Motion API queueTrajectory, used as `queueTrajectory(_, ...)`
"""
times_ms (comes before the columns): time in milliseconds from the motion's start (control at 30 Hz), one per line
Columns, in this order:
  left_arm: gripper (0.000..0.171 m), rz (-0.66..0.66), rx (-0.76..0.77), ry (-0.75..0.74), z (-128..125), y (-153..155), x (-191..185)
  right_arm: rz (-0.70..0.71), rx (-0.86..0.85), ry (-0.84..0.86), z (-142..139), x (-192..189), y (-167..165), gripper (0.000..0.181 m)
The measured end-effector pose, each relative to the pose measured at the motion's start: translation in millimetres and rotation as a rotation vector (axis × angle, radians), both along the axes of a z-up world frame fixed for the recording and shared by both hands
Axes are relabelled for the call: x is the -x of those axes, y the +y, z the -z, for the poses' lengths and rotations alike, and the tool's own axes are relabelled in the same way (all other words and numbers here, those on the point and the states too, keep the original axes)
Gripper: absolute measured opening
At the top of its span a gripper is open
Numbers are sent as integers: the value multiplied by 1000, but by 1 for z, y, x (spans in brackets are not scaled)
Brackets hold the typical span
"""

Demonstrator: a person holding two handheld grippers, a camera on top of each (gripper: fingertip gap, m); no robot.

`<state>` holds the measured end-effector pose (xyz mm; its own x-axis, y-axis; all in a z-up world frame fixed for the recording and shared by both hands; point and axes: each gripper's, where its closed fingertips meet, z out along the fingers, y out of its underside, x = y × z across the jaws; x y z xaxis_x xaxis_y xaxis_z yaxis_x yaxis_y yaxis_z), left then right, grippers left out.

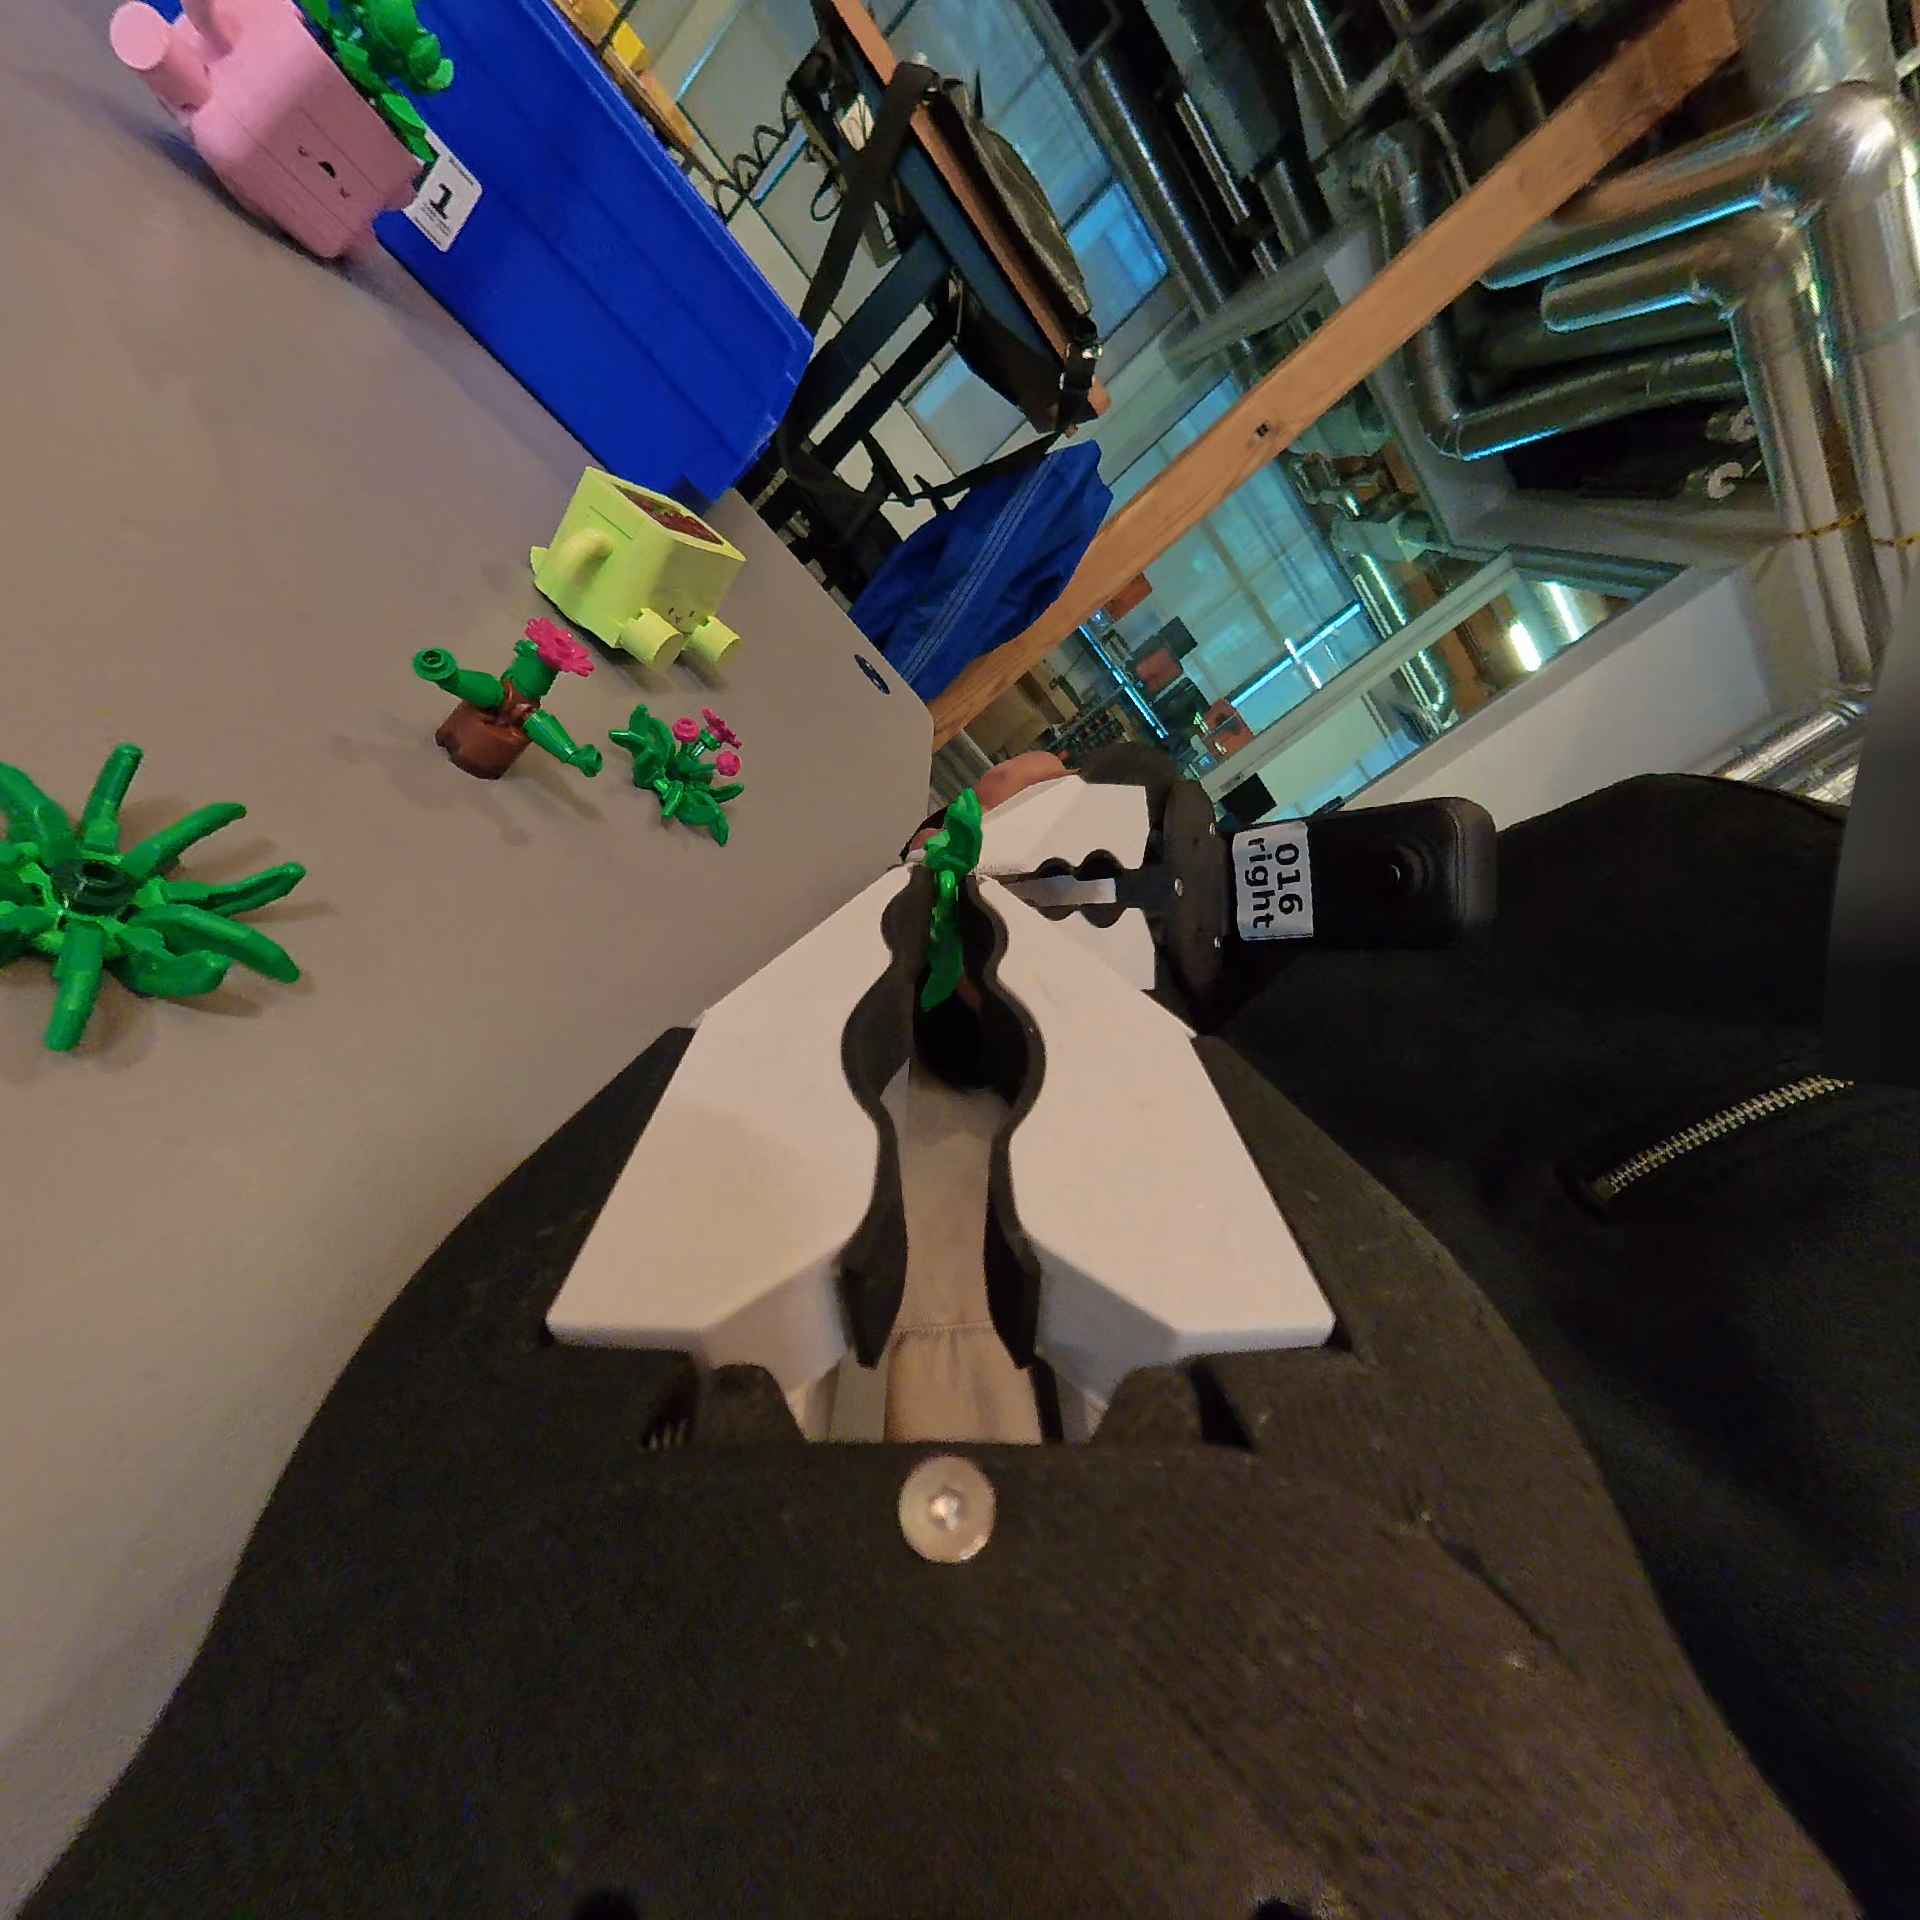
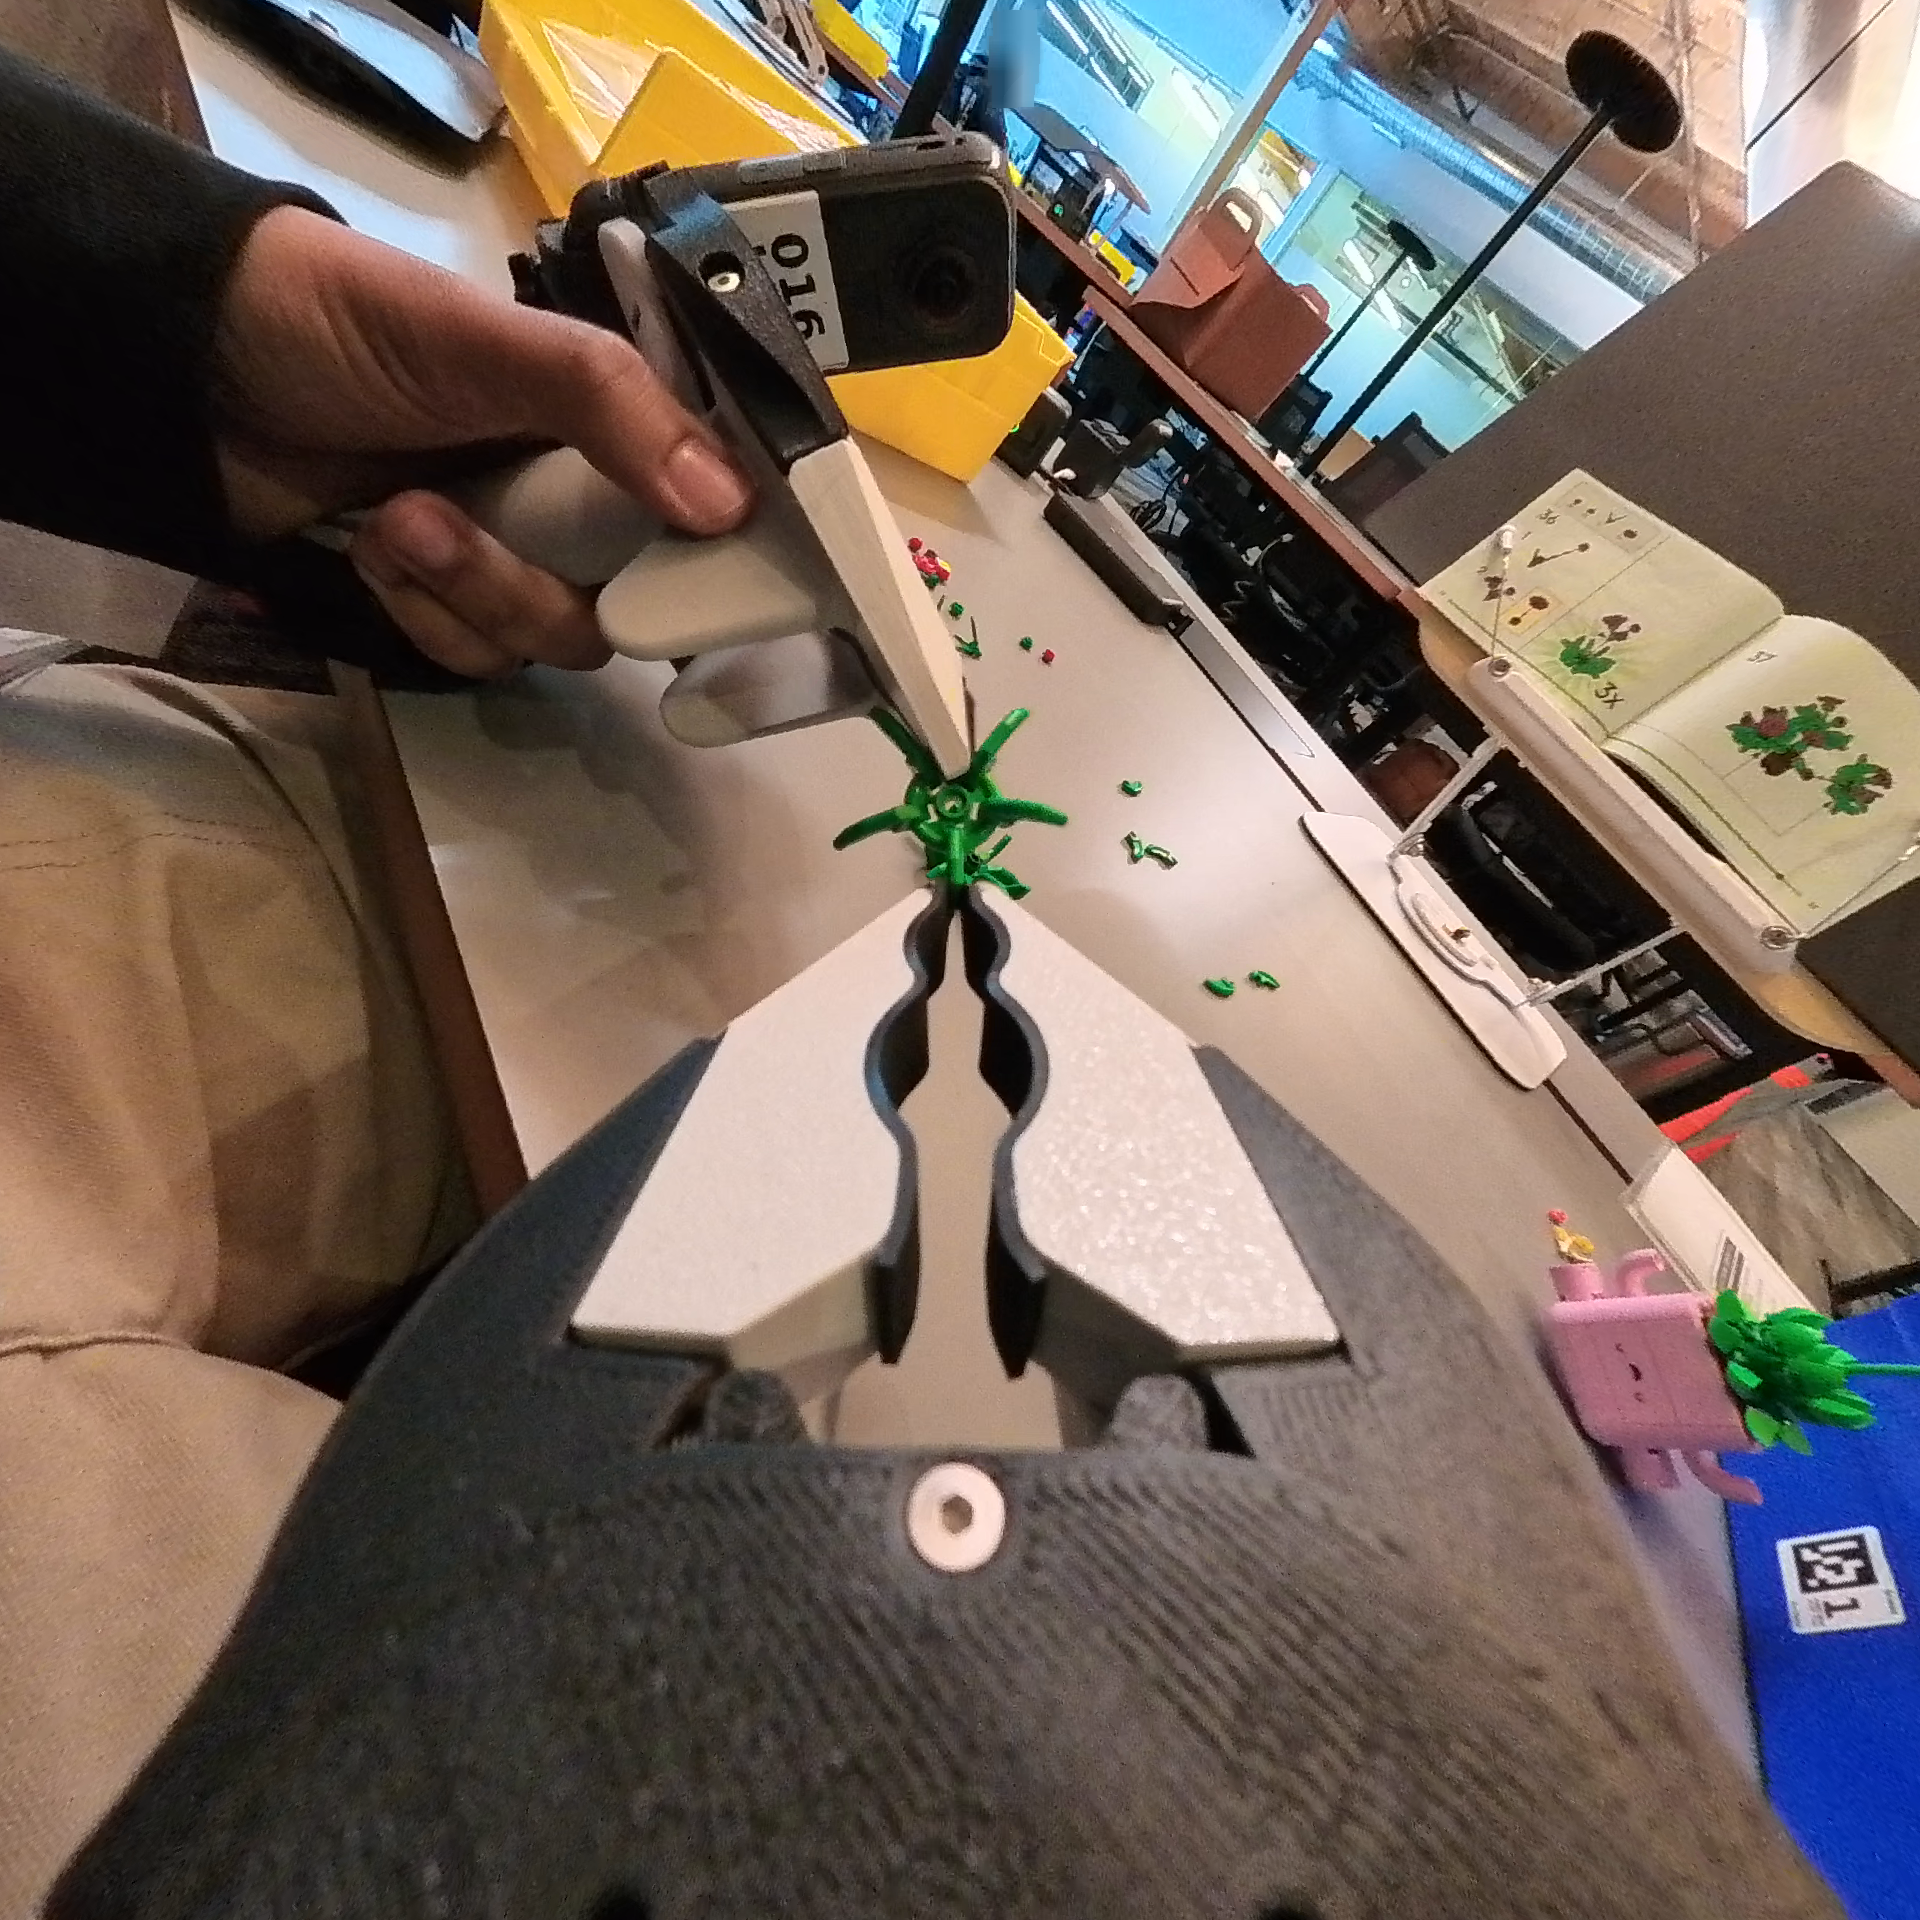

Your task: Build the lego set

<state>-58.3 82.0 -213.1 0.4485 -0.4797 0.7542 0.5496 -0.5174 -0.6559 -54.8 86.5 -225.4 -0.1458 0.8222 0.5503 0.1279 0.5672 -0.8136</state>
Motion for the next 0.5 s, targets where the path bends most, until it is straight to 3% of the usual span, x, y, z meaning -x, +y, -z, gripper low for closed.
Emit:
queueTrajectory(333, 2, 29, 33, -27, 2, -1, -2, -14, -50, 35, -2, -1, 0, 0)
queueTrajectory(500, 1, 46, 18, -31, -2, -4, -3, -34, 59, 44, -9, -2, 2, 1)
